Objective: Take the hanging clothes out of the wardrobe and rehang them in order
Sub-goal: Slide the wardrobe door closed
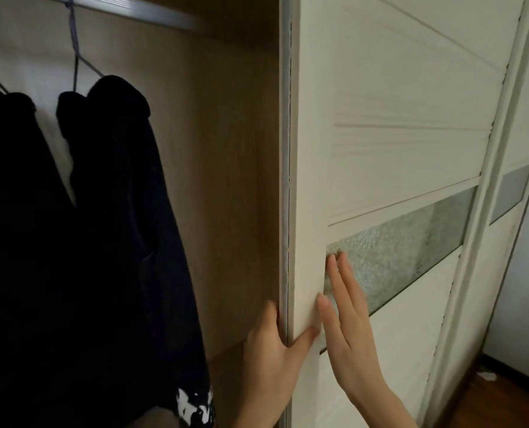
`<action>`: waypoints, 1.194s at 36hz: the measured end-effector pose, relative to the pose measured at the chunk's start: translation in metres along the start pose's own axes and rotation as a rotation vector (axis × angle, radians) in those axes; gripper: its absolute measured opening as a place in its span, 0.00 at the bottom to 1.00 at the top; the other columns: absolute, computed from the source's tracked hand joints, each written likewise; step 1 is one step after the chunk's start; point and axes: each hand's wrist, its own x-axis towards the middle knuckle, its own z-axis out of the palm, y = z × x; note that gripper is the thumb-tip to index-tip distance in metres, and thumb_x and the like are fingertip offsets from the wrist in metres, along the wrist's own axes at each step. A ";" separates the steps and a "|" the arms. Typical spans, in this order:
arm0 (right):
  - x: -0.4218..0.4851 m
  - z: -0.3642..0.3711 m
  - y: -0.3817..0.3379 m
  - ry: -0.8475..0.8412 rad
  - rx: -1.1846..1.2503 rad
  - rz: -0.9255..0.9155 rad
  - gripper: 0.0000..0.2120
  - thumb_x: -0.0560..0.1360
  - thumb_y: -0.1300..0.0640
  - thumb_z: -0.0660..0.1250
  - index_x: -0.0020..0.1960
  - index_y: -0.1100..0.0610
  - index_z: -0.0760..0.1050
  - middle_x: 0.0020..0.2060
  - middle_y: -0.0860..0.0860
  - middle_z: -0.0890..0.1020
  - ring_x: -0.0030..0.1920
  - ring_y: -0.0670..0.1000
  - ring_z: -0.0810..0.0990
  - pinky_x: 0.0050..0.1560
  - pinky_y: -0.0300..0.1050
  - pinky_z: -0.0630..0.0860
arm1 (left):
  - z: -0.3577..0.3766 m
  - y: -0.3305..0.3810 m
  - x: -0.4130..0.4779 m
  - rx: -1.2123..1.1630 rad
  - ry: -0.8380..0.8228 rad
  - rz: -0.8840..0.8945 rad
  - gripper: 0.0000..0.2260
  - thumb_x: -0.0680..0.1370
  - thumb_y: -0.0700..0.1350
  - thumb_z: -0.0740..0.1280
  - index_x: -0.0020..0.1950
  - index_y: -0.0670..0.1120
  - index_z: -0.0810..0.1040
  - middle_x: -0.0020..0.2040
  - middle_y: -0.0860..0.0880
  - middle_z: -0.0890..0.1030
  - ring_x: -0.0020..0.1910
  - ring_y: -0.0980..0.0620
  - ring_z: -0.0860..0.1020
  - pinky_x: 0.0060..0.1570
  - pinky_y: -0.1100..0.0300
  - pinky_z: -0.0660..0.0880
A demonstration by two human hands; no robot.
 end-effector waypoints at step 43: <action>-0.190 0.198 -0.269 -0.376 0.065 -0.694 0.33 0.75 0.51 0.55 0.76 0.60 0.50 0.78 0.48 0.45 0.78 0.50 0.45 0.76 0.55 0.40 | -0.417 -0.050 -0.279 0.199 1.095 -0.253 0.34 0.73 0.66 0.58 0.74 0.64 0.47 0.72 0.64 0.59 0.72 0.55 0.62 0.71 0.44 0.62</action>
